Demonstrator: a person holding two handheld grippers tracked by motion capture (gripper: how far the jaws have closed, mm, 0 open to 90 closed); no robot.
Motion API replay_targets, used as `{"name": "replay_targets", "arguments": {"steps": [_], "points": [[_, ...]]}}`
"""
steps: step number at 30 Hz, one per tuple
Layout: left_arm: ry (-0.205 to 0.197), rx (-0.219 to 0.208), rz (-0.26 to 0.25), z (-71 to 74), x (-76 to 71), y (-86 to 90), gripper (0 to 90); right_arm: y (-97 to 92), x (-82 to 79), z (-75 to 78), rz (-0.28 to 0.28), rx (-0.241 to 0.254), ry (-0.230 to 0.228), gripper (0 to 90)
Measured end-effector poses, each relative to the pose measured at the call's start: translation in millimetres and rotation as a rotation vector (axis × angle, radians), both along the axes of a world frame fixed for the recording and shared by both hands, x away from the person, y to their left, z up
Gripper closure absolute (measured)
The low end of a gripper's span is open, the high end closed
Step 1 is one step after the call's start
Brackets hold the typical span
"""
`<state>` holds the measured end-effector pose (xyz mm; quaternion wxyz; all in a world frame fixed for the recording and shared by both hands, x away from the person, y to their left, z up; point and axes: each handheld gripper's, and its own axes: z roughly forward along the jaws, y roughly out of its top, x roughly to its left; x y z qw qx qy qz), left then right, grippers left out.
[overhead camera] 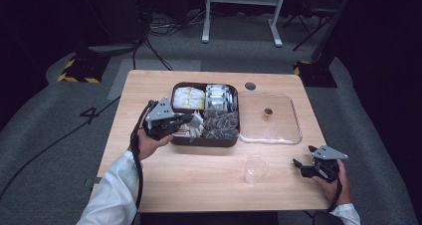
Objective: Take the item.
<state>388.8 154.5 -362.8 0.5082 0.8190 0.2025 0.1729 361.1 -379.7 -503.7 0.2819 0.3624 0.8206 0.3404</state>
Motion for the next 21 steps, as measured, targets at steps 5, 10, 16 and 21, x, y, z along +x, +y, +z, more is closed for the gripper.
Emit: {"name": "replay_targets", "arguments": {"steps": [5, 10, 16, 21], "points": [[0.002, 0.007, -0.050, 1.9, -5.5, -12.5, 89.8, 0.0, 0.0, 0.0, 0.000, 0.000, -0.001, 17.5], [-0.004, 0.014, -0.070, 4.3, -9.1, -26.0, 89.7, -0.1, 0.1, 0.0, 0.000, 0.001, 0.001, 17.5], [-0.001, 0.010, -0.130, 7.1, -11.6, -45.2, 89.7, -0.1, 0.1, 0.0, -0.001, 0.003, 0.004, 17.5], [-0.002, 0.000, -0.183, 13.0, -13.9, -61.2, 89.7, -0.2, 0.3, 0.0, 0.000, 0.002, 0.003, 17.5]]}}
